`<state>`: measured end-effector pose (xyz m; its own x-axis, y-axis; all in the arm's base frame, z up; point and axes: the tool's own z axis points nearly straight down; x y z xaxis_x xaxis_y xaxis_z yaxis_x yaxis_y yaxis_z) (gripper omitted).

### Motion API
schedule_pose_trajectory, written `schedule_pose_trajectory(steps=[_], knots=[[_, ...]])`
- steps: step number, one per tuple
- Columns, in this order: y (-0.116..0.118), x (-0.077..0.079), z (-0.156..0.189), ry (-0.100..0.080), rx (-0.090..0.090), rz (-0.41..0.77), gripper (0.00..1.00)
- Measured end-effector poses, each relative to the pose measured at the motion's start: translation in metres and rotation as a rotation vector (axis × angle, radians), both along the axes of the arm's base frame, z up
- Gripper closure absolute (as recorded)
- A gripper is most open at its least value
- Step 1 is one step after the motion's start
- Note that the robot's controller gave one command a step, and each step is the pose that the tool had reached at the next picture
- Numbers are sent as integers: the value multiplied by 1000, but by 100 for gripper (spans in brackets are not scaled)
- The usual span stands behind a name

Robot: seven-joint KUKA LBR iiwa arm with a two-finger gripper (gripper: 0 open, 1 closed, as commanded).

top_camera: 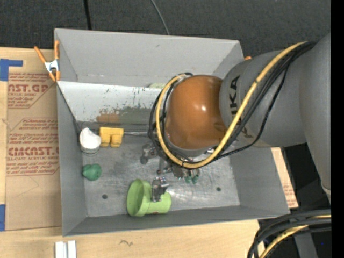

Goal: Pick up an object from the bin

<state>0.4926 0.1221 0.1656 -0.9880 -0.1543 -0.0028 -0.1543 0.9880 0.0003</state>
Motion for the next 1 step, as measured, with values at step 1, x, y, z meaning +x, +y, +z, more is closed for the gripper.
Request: schedule_pose_trajectory(steps=[1], knots=[[5,-7,-21,5,-1,91,0]])
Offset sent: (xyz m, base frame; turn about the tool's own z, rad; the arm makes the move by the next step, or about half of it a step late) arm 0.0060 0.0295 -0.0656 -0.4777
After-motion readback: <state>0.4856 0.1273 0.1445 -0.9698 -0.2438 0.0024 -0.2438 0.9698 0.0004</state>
